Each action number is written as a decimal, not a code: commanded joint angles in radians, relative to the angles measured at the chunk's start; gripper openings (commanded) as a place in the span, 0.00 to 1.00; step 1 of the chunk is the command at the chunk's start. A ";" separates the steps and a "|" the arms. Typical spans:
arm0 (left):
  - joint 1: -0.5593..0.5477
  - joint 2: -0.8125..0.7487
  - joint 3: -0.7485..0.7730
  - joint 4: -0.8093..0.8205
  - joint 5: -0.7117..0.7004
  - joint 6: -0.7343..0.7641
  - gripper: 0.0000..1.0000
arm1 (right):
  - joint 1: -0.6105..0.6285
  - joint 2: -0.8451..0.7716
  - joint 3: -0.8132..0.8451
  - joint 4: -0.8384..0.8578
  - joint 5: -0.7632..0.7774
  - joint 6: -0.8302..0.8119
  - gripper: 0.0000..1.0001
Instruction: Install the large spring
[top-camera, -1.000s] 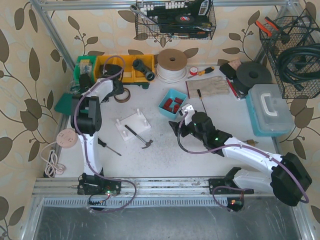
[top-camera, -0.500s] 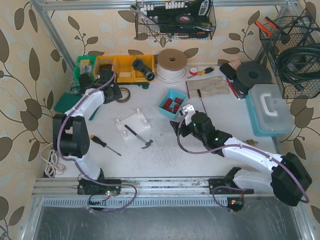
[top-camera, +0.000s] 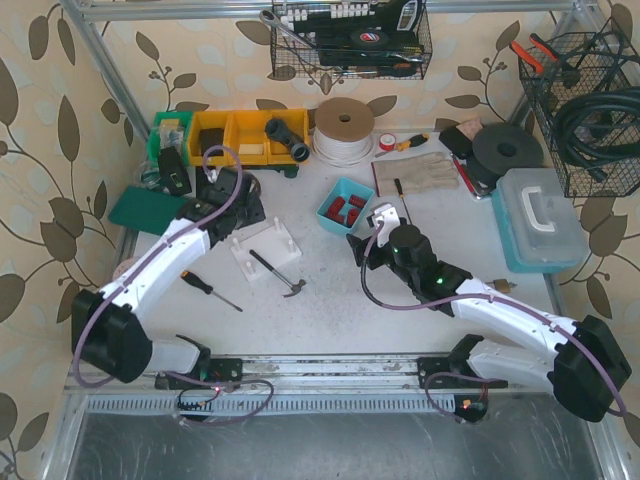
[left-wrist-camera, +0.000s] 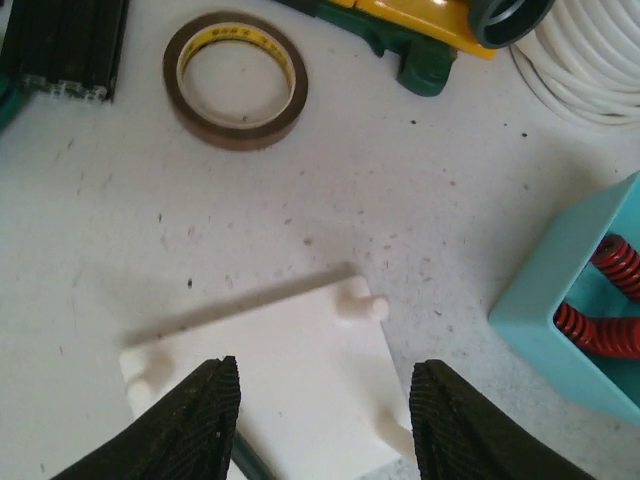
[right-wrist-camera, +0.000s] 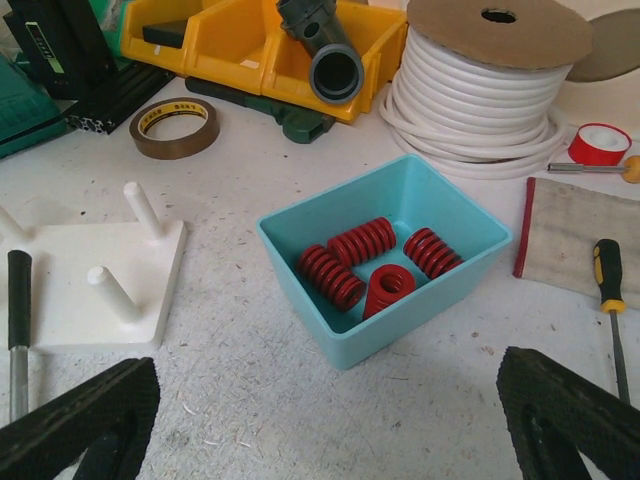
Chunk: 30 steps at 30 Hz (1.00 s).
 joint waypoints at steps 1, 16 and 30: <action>-0.064 -0.091 -0.090 -0.037 -0.104 -0.189 0.51 | 0.005 -0.011 -0.015 0.005 0.040 0.010 0.91; -0.314 -0.197 -0.389 0.105 -0.151 -0.702 0.36 | 0.005 0.001 -0.010 0.006 0.037 0.008 0.90; -0.350 0.058 -0.401 0.254 -0.064 -0.830 0.32 | 0.005 -0.067 -0.044 0.022 0.077 0.014 0.90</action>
